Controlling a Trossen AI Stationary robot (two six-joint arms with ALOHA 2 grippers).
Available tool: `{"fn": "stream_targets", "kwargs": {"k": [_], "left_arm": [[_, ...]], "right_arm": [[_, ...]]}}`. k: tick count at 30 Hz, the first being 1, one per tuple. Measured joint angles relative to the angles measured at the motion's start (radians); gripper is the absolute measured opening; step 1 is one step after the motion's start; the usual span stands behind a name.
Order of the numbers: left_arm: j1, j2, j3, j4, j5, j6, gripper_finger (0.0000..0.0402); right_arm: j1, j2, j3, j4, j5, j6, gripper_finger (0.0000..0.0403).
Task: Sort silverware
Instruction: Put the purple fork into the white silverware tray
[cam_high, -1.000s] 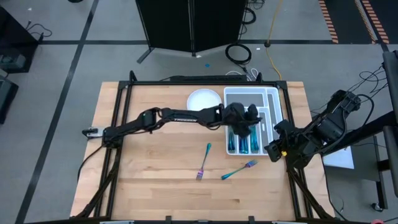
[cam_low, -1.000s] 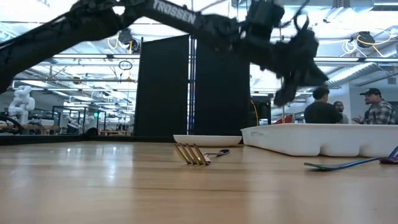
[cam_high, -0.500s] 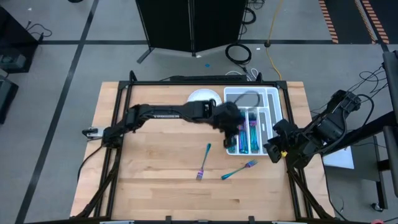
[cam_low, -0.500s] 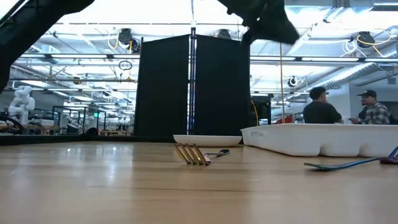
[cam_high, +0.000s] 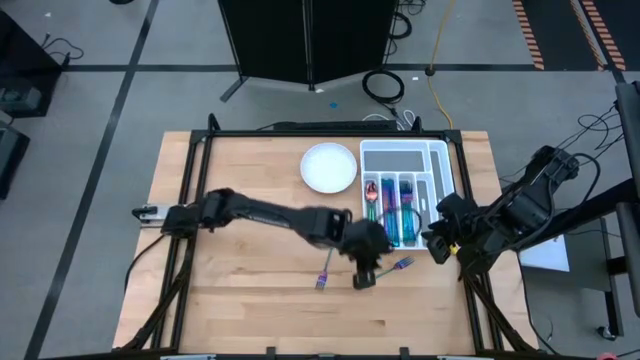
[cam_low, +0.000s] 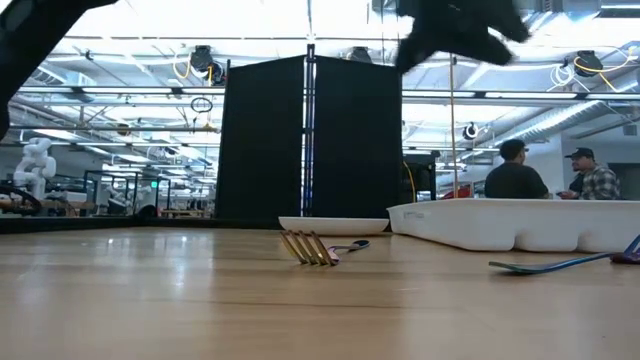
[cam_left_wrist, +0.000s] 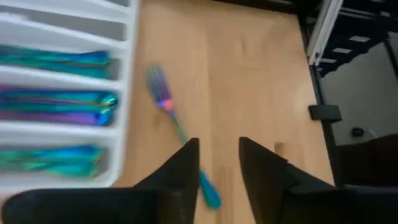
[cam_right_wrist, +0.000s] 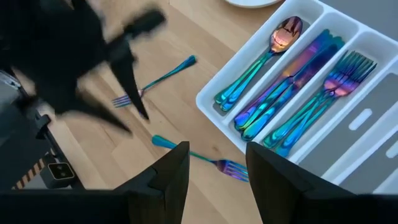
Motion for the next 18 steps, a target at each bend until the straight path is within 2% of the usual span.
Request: {"fn": "stream_targets", "kwargs": {"k": [3,8,10,15,18], "left_arm": [[-0.028,0.060,-0.003,0.100,-0.019,-0.004,0.0148],[-0.044,0.136,-0.003,0.231,-0.155,-0.005,0.0212],[-0.050,0.171,-0.003,0.260,-0.176,-0.011,0.0231],[-0.071,0.238,-0.004,0.298,-0.183,-0.087,0.0244],[-0.087,0.263,-0.002,0.316,-0.259,-0.135,0.0244]], "right_arm": [[0.000,0.008,0.000,0.004,-0.004,0.000,0.0151],[0.000,0.010,0.000,0.012,-0.008,-0.004,0.0151],[0.000,0.010,0.000,0.015,-0.009,-0.004,0.0151],[0.000,0.011,0.000,0.025,-0.044,-0.004,0.0151],[0.002,0.011,0.000,0.026,-0.059,-0.003,0.0151]]}}
